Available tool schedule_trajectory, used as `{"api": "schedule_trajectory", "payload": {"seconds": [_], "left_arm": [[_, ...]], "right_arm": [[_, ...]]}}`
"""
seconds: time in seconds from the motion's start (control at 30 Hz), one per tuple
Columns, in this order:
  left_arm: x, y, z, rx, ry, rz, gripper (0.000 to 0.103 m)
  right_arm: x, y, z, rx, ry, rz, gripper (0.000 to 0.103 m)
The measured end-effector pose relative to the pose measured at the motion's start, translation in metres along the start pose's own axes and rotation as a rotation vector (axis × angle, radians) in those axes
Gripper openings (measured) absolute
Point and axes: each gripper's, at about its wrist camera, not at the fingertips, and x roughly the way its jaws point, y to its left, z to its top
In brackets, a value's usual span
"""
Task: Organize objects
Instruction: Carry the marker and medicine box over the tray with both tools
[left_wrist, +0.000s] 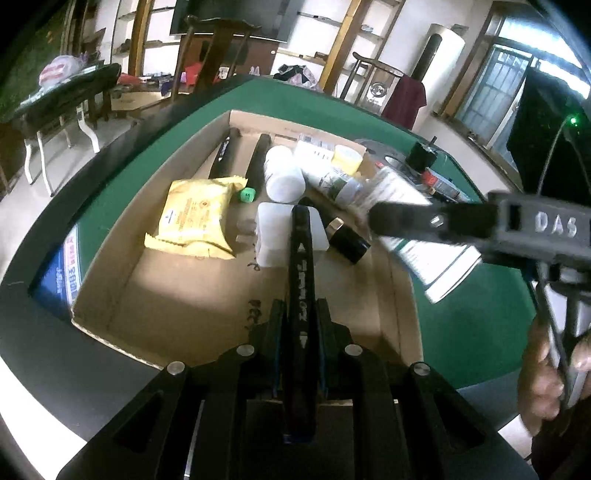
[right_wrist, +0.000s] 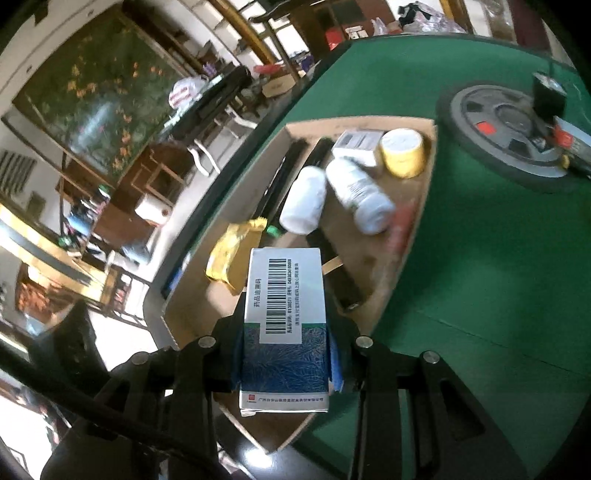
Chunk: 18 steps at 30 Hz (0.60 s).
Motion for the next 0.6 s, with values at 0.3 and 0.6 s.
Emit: {"api": "schedule_trajectory", "payload": {"seconds": [0.3, 0.6], "left_arm": [[-0.017, 0.016, 0.000, -0.035, -0.043, -0.035, 0.051], [-0.034, 0.042, 0.004, -0.144, -0.112, -0.098, 0.051]], "right_arm": [[0.015, 0.013, -0.013, -0.076, 0.016, -0.136, 0.033], [0.002, 0.000, -0.005, 0.004, -0.015, -0.116, 0.042]]}}
